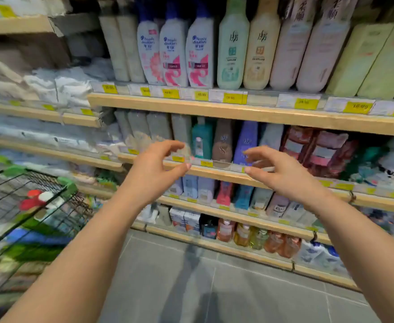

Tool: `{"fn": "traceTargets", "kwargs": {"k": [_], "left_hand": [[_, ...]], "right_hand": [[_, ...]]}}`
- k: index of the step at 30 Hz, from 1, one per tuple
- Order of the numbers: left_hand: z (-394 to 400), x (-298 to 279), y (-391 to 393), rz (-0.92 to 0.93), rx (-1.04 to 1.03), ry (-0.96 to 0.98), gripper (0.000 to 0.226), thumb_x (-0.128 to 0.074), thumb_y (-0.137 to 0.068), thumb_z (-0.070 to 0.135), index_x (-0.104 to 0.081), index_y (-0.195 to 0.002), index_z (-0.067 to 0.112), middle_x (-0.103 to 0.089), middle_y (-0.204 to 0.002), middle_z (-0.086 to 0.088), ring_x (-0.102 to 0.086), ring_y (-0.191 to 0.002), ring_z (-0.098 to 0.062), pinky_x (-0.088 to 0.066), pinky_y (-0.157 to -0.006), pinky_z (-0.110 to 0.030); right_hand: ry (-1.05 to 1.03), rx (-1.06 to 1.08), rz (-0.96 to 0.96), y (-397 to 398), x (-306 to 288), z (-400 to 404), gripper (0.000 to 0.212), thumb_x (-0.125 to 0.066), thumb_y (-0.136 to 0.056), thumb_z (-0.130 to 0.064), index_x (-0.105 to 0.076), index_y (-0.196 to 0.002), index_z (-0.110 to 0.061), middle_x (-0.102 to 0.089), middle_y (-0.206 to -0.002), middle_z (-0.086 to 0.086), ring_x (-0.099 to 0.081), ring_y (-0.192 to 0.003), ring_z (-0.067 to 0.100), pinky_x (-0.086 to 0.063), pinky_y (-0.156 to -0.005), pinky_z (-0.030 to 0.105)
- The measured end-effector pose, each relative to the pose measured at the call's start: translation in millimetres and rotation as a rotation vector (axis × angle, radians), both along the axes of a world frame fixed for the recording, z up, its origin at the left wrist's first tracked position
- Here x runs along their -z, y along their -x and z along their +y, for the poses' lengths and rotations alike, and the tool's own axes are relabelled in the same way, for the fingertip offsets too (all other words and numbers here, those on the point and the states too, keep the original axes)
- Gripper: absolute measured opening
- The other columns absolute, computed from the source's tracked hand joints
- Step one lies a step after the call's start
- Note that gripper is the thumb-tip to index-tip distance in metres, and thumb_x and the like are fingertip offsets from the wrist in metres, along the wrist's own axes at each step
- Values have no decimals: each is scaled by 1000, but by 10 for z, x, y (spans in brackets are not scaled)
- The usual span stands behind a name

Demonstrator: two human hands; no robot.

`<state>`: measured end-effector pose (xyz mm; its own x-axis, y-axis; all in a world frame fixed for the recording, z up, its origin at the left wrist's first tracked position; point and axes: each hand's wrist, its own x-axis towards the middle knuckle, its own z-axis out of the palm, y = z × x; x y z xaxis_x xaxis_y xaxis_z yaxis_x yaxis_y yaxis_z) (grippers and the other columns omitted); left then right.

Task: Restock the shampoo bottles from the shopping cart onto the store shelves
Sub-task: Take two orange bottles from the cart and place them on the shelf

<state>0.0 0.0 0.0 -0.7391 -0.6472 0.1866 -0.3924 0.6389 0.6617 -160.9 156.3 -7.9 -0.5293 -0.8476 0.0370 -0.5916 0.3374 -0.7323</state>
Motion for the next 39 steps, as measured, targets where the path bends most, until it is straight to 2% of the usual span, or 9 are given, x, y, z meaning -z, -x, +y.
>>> {"fn": "traceTargets", "kwargs": {"k": [4, 9, 15, 19, 23, 25, 29, 37, 39], "left_hand": [[-183, 327, -374, -72, -79, -40, 41, -63, -81, 19, -54, -120, 12, -56, -125, -8, -50, -117, -20, -34, -88, -19], [-545, 657, -976, -106, -176, -113, 40, -62, -82, 17, -54, -120, 11, -57, -124, -10, -52, -114, -21, -34, -86, -20], [-1131, 868, -1806, -130, -301, -174, 36, -60, -83, 21, -54, -119, 15, -57, -124, -6, -51, -110, -15, -37, -83, -22], [-1519, 1008, -2302, -178, -342, -217, 37, -59, -84, 22, -53, -120, 17, -56, -126, -2, -50, -104, -10, -35, -88, -22], [-1982, 1146, -2892, -224, -404, -248, 37, -60, -83, 21, -54, -119, 16, -57, -123, -2, -50, -112, -14, -31, -85, -16], [-2151, 1196, -3132, -206, -419, -242, 37, -61, -83, 18, -55, -118, 13, -58, -122, -5, -51, -114, -15, -30, -83, -12], [-2408, 1272, -3565, -212, -456, -290, 37, -60, -83, 17, -54, -120, 11, -56, -126, -6, -50, -119, -18, -33, -94, -22], [-2565, 1444, -4280, -325, -659, -321, 39, -57, -85, 21, -51, -122, 14, -55, -127, -7, -47, -118, -23, -36, -93, -31], [-2592, 1481, -4442, -358, -719, -344, 38, -56, -85, 21, -51, -122, 15, -54, -128, -6, -47, -117, -23, -37, -93, -33]], "right_hand": [[-75, -74, -19, -257, 315, -271, 36, -58, -86, -16, -52, -121, -12, -55, -105, 0, -56, -100, 19, -41, -90, 29], [-143, -149, -51, -656, 640, -744, 37, -59, -86, -18, -52, -122, -14, -59, -113, 5, -56, -103, 19, -44, -96, 35], [-224, -224, -71, -1351, 868, -1501, 37, -56, -89, -20, -50, -125, -15, -57, -121, 4, -53, -102, 14, -42, -90, 28], [-235, -231, -104, -1820, 968, -1962, 35, -56, -88, -19, -52, -122, -15, -57, -112, 3, -52, -95, 13, -39, -83, 21], [-241, -249, -175, -2406, 1141, -2547, 32, -57, -87, -17, -54, -118, -14, -56, -103, 1, -56, -96, 18, -46, -91, 34], [-245, -269, -193, -2646, 1199, -2768, 32, -58, -87, -17, -55, -118, -15, -56, -104, 1, -54, -94, 14, -43, -91, 30], [-279, -347, -181, -3048, 1276, -3149, 34, -57, -87, -16, -54, -121, -13, -58, -110, 4, -54, -97, 15, -39, -88, 25], [-339, -577, -145, -3646, 1453, -3765, 31, -56, -88, -14, -54, -119, -11, -57, -111, 7, -53, -93, 15, -42, -87, 30], [-355, -651, -136, -3786, 1513, -3925, 32, -55, -89, -15, -54, -120, -11, -56, -107, 4, -52, -93, 14, -41, -86, 26]]}}
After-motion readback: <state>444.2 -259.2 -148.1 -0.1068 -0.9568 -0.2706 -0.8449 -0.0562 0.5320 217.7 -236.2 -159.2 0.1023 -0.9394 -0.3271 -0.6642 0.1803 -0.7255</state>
